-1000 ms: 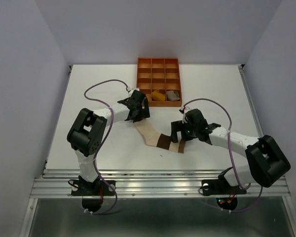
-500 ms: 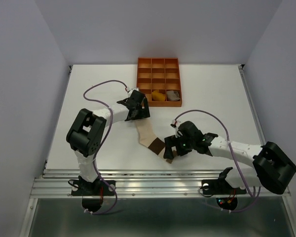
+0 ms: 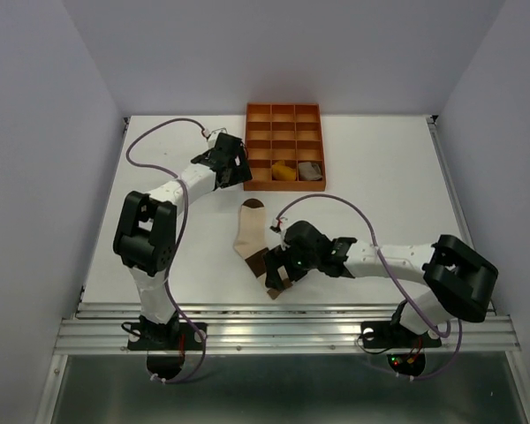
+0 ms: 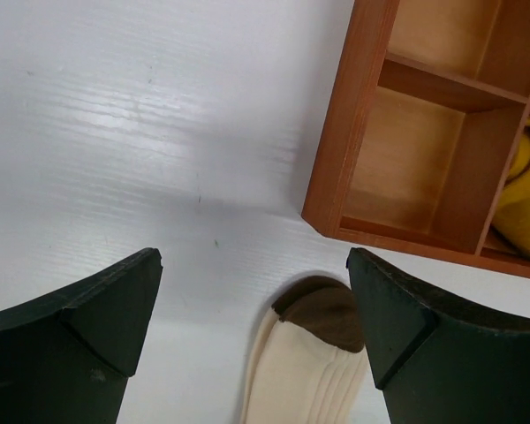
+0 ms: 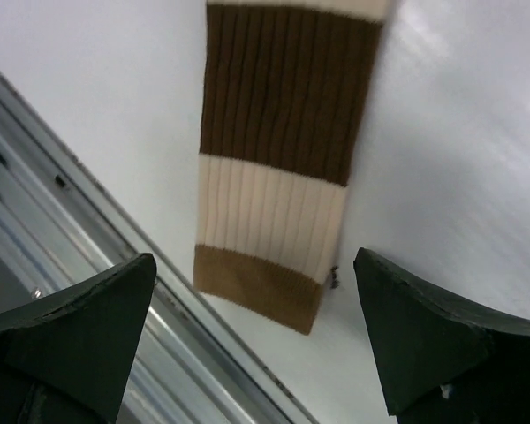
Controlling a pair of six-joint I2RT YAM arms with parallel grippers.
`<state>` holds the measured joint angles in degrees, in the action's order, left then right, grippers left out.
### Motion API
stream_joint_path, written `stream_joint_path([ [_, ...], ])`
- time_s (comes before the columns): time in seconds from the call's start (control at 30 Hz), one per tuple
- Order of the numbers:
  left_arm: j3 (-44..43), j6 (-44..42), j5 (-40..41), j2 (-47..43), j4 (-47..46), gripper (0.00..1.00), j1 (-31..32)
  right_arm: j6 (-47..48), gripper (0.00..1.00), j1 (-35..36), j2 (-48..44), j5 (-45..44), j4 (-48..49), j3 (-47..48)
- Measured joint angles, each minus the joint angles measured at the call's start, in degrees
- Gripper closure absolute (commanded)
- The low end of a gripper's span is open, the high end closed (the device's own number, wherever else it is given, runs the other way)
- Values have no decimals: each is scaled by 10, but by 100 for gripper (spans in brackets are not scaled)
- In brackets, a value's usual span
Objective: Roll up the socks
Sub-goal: Adjust the sock at the center of the board.
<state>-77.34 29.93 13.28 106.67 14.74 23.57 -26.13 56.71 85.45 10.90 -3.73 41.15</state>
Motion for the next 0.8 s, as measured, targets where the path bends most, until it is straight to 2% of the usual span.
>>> stream_joint_path([
  [0.17, -1, 9, 21, -47, 32, 1, 4, 43, 0, 0, -45, -148, -45, 26],
  [0.33, 81, 50, 18, -187, 36, 1, 8, 126, 0, -6, -181, -299, -48, 43],
  [0.43, 166, 80, 14, -305, 40, 1, 17, 170, 0, -40, -209, -331, -12, 83],
  [0.6, 275, 126, -16, -434, 49, 1, 42, 255, 0, -206, -166, -280, 59, 195],
  [0.67, 315, 151, -27, -467, 53, 1, 60, 316, 0, -242, -145, -238, 81, 220],
  [0.77, 374, 200, -46, -507, 62, 1, 111, 457, 0, -251, -116, -89, 93, 241],
  [0.8, 389, 223, -52, -516, 63, 1, 128, 539, 0, -248, -110, -13, 60, 245],
])
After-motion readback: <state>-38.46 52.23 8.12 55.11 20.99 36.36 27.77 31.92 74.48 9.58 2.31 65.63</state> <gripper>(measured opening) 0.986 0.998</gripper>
